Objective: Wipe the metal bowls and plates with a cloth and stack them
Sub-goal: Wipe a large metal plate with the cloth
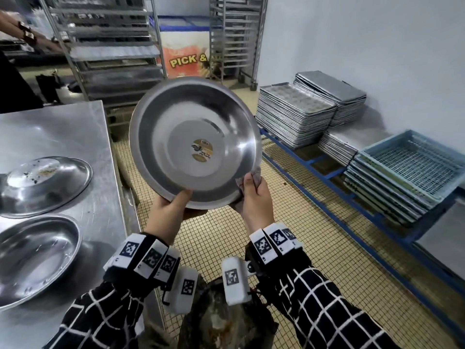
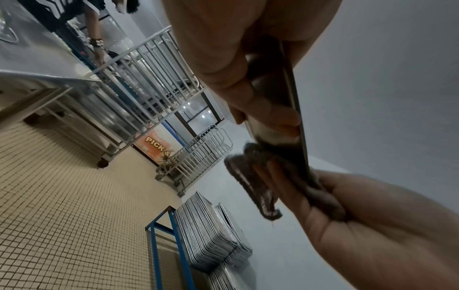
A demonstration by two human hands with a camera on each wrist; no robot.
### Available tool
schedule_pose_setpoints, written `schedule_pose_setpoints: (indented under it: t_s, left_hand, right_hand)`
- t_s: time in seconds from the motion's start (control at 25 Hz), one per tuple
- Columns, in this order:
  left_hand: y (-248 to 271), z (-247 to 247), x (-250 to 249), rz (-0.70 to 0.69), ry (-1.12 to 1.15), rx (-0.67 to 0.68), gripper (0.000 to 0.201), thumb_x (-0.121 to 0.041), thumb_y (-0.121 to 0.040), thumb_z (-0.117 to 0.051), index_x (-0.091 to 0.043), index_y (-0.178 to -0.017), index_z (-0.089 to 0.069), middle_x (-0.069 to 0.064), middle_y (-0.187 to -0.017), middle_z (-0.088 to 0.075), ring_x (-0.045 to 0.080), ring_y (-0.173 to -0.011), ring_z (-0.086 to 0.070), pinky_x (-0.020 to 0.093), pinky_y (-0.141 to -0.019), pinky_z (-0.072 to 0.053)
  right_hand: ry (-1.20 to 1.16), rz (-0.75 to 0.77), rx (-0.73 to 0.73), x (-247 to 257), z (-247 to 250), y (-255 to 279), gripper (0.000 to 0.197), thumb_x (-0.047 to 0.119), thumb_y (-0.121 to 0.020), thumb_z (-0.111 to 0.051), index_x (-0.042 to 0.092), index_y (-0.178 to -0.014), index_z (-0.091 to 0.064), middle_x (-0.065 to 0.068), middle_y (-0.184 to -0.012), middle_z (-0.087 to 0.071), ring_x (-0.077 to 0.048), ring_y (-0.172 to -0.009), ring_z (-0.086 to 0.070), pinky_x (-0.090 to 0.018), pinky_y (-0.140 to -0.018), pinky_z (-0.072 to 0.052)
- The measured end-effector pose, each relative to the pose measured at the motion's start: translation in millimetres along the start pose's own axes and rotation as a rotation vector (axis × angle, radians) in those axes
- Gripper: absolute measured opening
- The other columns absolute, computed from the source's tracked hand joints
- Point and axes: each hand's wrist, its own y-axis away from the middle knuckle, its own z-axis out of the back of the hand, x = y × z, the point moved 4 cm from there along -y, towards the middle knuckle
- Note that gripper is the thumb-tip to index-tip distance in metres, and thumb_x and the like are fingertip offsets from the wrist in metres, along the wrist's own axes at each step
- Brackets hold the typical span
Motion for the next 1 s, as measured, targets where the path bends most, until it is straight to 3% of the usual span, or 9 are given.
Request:
schedule_pose_setpoints:
  t_s: [0.2,0.28,0.36,0.44,0.56,0.72,0.8,0.92,1.0]
  left_hand:
    - [-15,23,-5,0.027,-0.098,-0.092,0.019,-0.003,-0.090,-0.054,-0.015,-0.104,-0.054,0.012,-0.101,-0.066,0.028,-0.087,-0.069,0.033,-0.063,-0.059]
    - [-17,28,-8,0.019,-0.176,-0.083,0.016,-0.002,-0.090,-0.053,-0.015,-0.100,-0.055,0.015,-0.098,-0.067,0.029,-0.084,-0.070,0.035,-0.063,-0.059]
    - [-18,27,-15,-0.028,-0.246,-0.059,0.017,-0.001,-0.090,-0.050,-0.016,-0.093,-0.057,0.013,-0.092,-0.068,0.026,-0.080,-0.071,0.038,-0.064,-0.059]
    - [-18,22,-24,-0.092,-0.301,-0.034,0.019,0.002,-0.090,-0.046,-0.011,-0.090,-0.058,0.007,-0.080,-0.065,0.013,-0.067,-0.069,0.032,-0.054,-0.057]
    - [-24,24,-33,-0.104,-0.320,-0.080,0.020,0.004,-0.087,-0.044,-0.010,-0.081,-0.056,0.005,-0.069,-0.059,0.013,-0.054,-0.062,0.032,-0.051,-0.054]
    - [-27,26,-33,-0.080,-0.301,-0.081,0.020,0.002,-0.086,-0.048,-0.016,-0.080,-0.055,0.006,-0.072,-0.059,0.025,-0.066,-0.060,0.049,-0.071,-0.053]
    - [-22,22,-33,-0.094,-0.276,-0.097,0.022,0.002,-0.087,-0.047,-0.018,-0.079,-0.055,0.004,-0.071,-0.057,0.026,-0.068,-0.056,0.048,-0.071,-0.050]
    - [-22,18,-32,-0.122,-0.273,-0.113,0.022,-0.003,-0.088,-0.046,-0.021,-0.078,-0.054,0.002,-0.073,-0.055,0.024,-0.074,-0.052,0.040,-0.069,-0.046]
    - [-22,19,-32,-0.151,-0.295,-0.149,0.023,-0.006,-0.088,-0.046,-0.022,-0.073,-0.053,-0.001,-0.069,-0.052,0.018,-0.069,-0.049,0.034,-0.062,-0.041]
  right_hand:
    - [0.296,0.207,-0.057,7,4,2,0.031,0.035,-0.100,-0.040,0.026,-0.129,-0.047,0.012,-0.098,-0.059,-0.009,-0.094,-0.060,-0.026,-0.081,-0.050]
    - [0.551,0.398,0.140,12,-12,8,0.038,0.037,-0.099,-0.040,0.023,-0.134,-0.045,0.005,-0.117,-0.061,-0.008,-0.107,-0.057,-0.029,-0.095,-0.048]
    - [0.908,0.549,0.476,2,-37,21,0.044,0.039,-0.100,-0.037,0.021,-0.140,-0.041,-0.001,-0.147,-0.041,-0.015,-0.135,-0.036,-0.036,-0.114,-0.028]
    - [1.169,0.680,0.678,-16,-52,32,0.053,0.044,-0.100,-0.028,0.023,-0.148,-0.027,0.000,-0.157,-0.022,-0.019,-0.146,-0.010,-0.040,-0.120,-0.006]
    - [1.310,0.723,0.661,-24,-46,21,0.058,0.053,-0.098,-0.008,0.032,-0.152,-0.011,0.007,-0.159,-0.012,-0.019,-0.146,0.004,-0.038,-0.119,0.007]
    - [1.602,0.760,0.398,-12,-13,-27,0.082,0.058,-0.083,0.022,0.028,-0.151,-0.012,0.005,-0.158,-0.017,-0.022,-0.147,-0.002,-0.038,-0.117,0.010]
    - [1.588,0.741,0.331,-11,-9,-29,0.087,0.059,-0.082,0.023,0.027,-0.150,-0.019,0.005,-0.157,-0.022,-0.022,-0.147,-0.005,-0.041,-0.118,0.006]
    - [1.241,0.759,0.488,-19,-34,11,0.072,0.056,-0.093,0.004,0.027,-0.143,-0.038,0.005,-0.150,-0.038,-0.021,-0.143,-0.022,-0.041,-0.119,-0.006]
    - [1.113,0.813,0.560,-24,-49,40,0.059,0.051,-0.098,-0.009,0.025,-0.143,-0.038,0.004,-0.147,-0.042,-0.018,-0.141,-0.027,-0.038,-0.118,-0.011]
